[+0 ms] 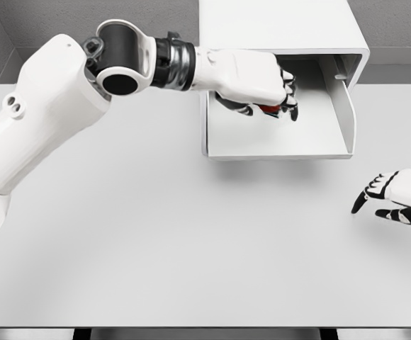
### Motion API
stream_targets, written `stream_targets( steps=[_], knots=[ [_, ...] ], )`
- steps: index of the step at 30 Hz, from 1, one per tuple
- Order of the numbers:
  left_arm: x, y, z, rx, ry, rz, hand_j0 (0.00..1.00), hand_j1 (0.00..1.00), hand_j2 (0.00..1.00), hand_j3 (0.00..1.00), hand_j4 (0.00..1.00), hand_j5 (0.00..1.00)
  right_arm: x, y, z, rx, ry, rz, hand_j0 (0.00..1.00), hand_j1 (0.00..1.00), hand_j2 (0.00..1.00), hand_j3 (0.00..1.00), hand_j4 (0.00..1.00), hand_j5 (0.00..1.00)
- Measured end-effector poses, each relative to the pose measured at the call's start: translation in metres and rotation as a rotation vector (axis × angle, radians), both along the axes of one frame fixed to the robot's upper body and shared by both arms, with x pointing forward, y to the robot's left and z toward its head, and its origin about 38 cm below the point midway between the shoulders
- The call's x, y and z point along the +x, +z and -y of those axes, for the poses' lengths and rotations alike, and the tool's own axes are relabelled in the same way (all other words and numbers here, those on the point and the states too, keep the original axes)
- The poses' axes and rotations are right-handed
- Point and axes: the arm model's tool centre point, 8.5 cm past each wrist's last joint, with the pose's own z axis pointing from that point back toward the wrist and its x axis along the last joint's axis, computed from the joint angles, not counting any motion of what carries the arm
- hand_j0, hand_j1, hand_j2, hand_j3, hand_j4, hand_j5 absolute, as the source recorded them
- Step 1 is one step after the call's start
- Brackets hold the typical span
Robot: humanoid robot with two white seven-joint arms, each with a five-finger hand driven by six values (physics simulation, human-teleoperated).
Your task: Slide open multi-storey tabletop storage cabinets and put open load switch and slide close multi-storey tabletop storage cabinets
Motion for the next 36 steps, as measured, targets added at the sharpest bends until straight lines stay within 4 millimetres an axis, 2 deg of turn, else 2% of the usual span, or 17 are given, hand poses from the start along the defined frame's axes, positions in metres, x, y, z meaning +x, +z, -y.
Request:
stream_targets(
  steps=[5,9,13,15,18,20,22,24,26,29,31,32,36],
  knots=[
    [0.001,0.0,-0.001,0.0,0.004,0.003,1.0,1.0,1.0,1.0,1.0,1.0,0.0,0.0,0.0,-0.001,0.001,0.001,0.59,0.59,0.59,0.59,0.59,0.59],
    [0.001,0.0,-0.001,-0.001,0.004,0.002,1.0,1.0,1.0,1.0,1.0,1.0,0.013,0.019,-0.006,0.001,0.019,0.059,0.59,0.59,0.59,0.59,0.59,0.59],
    [-0.003,0.005,-0.002,-0.025,-0.014,-0.017,1.0,1.0,1.0,1.0,1.0,1.0,0.011,0.005,-0.015,0.0,0.048,0.015,0.59,0.59,0.59,0.59,0.59,0.59],
    [-0.014,0.013,-0.005,-0.055,-0.054,-0.03,1.0,1.0,1.0,1.0,1.0,1.0,0.01,0.001,-0.017,0.0,0.054,0.004,0.59,0.59,0.59,0.59,0.59,0.59],
    [-0.052,0.046,-0.021,-0.126,-0.175,-0.039,1.0,1.0,1.0,1.0,1.0,1.0,0.011,0.003,-0.018,0.001,0.058,0.01,0.59,0.59,0.59,0.59,0.59,0.59],
    [-0.063,0.06,-0.052,-0.167,-0.181,-0.069,1.0,1.0,1.0,1.0,1.0,1.0,0.013,0.004,-0.02,0.002,0.063,0.013,0.59,0.59,0.59,0.59,0.59,0.59],
    [-0.061,0.068,-0.103,-0.19,-0.107,-0.111,1.0,1.0,1.0,1.0,1.0,1.0,0.019,0.014,-0.024,0.003,0.073,0.045,0.59,0.59,0.59,0.59,0.59,0.59],
    [-0.055,0.046,-0.168,-0.191,0.041,-0.208,1.0,1.0,1.0,1.0,1.0,1.0,0.026,0.021,-0.031,0.003,0.096,0.067,0.59,0.59,0.59,0.59,0.59,0.59],
    [-0.046,0.009,-0.227,-0.185,0.208,-0.324,1.0,1.0,1.0,1.0,1.0,1.0,0.026,0.015,-0.036,0.006,0.109,0.051,0.59,0.59,0.59,0.59,0.59,0.59],
    [-0.04,-0.046,-0.289,-0.179,0.406,-0.474,1.0,1.0,1.0,1.0,1.0,1.0,0.027,0.015,-0.039,0.008,0.118,0.051,0.6,0.6,0.6,0.6,0.6,0.6],
    [-0.036,-0.071,-0.315,-0.177,0.498,-0.531,1.0,1.0,1.0,1.0,1.0,1.0,0.03,0.02,-0.041,0.008,0.122,0.066,0.6,0.6,0.6,0.6,0.6,0.6],
    [-0.038,-0.086,-0.321,-0.175,0.522,-0.564,1.0,1.0,1.0,1.0,1.0,1.0,0.03,0.021,-0.041,0.008,0.123,0.068,0.6,0.6,0.6,0.6,0.6,0.6],
    [-0.032,-0.092,-0.317,-0.186,0.526,-0.564,1.0,1.0,1.0,1.0,1.0,1.0,0.033,0.026,-0.042,0.008,0.127,0.084,0.6,0.6,0.6,0.6,0.6,0.6]
  ],
)
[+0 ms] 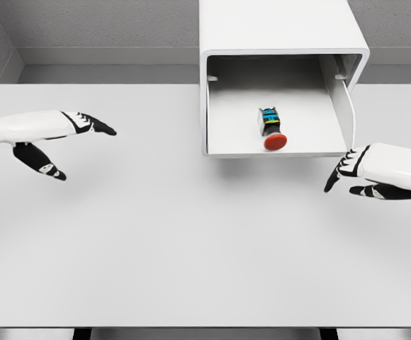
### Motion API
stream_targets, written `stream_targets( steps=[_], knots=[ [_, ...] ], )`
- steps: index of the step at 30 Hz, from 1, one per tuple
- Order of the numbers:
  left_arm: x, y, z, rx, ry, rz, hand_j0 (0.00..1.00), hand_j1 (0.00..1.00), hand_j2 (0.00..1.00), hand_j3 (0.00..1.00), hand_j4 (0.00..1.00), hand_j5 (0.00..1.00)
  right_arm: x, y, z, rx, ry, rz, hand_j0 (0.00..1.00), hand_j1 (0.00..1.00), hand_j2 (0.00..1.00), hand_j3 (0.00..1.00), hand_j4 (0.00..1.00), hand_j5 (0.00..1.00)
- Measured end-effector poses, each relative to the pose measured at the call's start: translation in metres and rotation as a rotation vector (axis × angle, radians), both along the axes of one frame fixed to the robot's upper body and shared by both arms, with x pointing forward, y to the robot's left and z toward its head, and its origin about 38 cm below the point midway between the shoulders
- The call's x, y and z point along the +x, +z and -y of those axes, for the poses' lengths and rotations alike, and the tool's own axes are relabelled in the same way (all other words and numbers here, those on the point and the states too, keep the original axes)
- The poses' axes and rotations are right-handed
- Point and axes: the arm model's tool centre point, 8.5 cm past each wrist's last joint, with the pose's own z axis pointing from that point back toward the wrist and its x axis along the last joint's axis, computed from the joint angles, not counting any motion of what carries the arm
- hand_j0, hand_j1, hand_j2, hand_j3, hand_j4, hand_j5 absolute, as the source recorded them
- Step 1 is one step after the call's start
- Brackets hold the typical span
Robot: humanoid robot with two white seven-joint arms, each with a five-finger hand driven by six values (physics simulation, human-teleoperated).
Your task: Slide open multi-storey tabletop storage cabinets and put open load switch and slide close multi-storey tabletop storage cabinets
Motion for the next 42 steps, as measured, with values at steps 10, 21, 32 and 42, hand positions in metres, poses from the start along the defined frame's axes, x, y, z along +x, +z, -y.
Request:
stream_targets(
  steps=[10,21,32,42],
  knots=[
    [0.007,-0.005,-0.007,0.033,0.029,0.008,1.0,1.0,1.0,1.0,1.0,1.0,0.01,0.008,-0.018,0.0,0.053,0.021,0.6,0.6,0.6,0.6,0.6,0.6],
    [0.01,-0.008,-0.016,0.04,0.057,0.001,1.0,1.0,1.0,1.0,1.0,1.0,0.014,0.003,-0.037,0.012,0.101,0.014,0.6,0.6,0.6,0.6,0.6,0.6],
    [0.009,-0.01,-0.014,0.04,0.052,-0.004,1.0,1.0,1.0,1.0,1.0,1.0,0.026,0.009,-0.041,0.012,0.094,0.054,0.61,0.61,0.61,0.61,0.61,0.61],
    [0.009,-0.012,-0.012,0.038,0.049,-0.008,1.0,1.0,1.0,1.0,1.0,1.0,0.041,0.016,-0.04,0.021,0.072,0.084,0.62,0.62,0.62,0.62,0.62,0.62]
  ],
)
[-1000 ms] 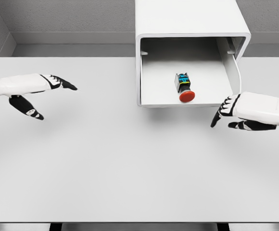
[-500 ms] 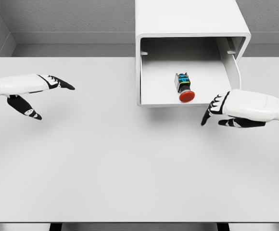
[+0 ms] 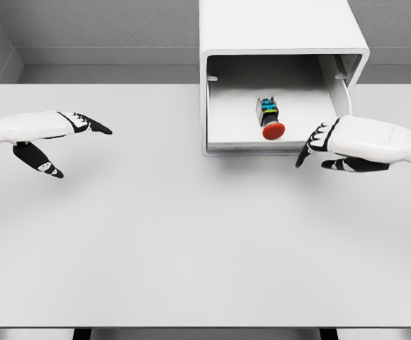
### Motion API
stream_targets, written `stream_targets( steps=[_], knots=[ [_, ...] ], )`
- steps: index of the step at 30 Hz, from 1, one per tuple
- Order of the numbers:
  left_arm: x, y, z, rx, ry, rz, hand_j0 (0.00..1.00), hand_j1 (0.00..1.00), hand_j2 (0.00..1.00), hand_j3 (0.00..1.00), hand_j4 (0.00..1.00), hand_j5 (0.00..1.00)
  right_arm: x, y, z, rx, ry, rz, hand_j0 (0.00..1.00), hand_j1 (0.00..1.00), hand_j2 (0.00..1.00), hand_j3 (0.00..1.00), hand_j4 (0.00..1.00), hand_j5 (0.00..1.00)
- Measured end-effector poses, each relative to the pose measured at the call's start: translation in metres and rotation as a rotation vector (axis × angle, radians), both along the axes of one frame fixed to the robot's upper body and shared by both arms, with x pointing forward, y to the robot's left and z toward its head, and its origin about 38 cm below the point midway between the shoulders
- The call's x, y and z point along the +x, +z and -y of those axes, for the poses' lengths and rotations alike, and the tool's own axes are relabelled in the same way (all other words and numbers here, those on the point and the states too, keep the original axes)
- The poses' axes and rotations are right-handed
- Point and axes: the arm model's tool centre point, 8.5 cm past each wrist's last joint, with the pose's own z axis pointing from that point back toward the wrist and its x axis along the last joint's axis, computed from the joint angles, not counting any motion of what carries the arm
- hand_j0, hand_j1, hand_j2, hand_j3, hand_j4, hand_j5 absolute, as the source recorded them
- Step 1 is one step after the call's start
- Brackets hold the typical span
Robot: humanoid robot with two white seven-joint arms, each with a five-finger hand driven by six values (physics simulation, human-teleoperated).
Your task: Slide open multi-storey tabletop storage cabinets and put open load switch and slide close multi-storey tabletop storage cabinets
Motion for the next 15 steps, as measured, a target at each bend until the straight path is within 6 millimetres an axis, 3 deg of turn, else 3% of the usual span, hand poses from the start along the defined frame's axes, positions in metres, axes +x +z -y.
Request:
stream_targets(
  steps=[15],
  knots=[
    [0.0,-0.001,0.001,0.0,-0.002,-0.001,1.0,1.0,1.0,1.0,1.0,1.0,0.026,-0.01,-0.022,0.099,-0.017,-0.073,0.63,0.63,0.63,0.63,0.63,0.63]
  ],
)
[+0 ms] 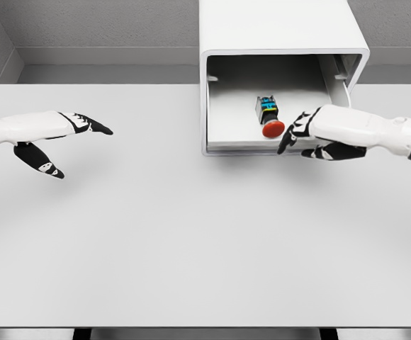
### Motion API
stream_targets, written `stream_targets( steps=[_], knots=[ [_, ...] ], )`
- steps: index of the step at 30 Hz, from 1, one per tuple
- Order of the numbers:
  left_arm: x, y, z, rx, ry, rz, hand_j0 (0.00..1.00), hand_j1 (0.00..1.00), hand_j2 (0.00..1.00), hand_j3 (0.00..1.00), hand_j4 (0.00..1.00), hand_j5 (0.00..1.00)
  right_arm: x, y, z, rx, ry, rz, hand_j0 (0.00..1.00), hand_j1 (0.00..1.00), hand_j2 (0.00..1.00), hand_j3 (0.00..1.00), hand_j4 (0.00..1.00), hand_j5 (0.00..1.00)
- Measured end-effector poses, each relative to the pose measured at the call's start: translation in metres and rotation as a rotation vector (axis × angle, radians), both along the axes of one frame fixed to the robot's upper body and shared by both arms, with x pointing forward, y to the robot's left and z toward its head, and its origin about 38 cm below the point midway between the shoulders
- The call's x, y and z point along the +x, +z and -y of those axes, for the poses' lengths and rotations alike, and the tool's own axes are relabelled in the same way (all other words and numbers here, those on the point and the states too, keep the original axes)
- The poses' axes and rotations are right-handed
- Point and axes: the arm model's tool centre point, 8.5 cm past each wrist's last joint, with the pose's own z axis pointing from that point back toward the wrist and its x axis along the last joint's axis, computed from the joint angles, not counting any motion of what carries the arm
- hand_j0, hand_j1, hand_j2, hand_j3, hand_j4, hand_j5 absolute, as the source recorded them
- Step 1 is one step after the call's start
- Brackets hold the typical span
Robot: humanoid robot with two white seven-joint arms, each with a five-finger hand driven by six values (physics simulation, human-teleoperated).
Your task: Slide open multi-storey tabletop storage cabinets and put open load switch and slide close multi-storey tabletop storage cabinets
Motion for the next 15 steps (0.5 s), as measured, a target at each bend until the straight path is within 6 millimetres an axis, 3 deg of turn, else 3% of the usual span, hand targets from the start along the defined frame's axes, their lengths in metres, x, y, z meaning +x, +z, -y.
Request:
stream_targets(
  steps=[9,15],
  knots=[
    [0.0,-0.002,0.001,-0.002,-0.002,-0.003,1.0,1.0,1.0,1.0,1.0,1.0,0.008,0.01,0.023,-0.073,-0.045,0.084,0.65,0.65,0.65,0.65,0.65,0.65],
    [0.0,-0.002,0.002,-0.002,-0.003,-0.003,1.0,1.0,1.0,1.0,1.0,1.0,0.013,0.01,0.004,-0.096,0.002,0.093,0.65,0.65,0.65,0.65,0.65,0.65]
  ],
)
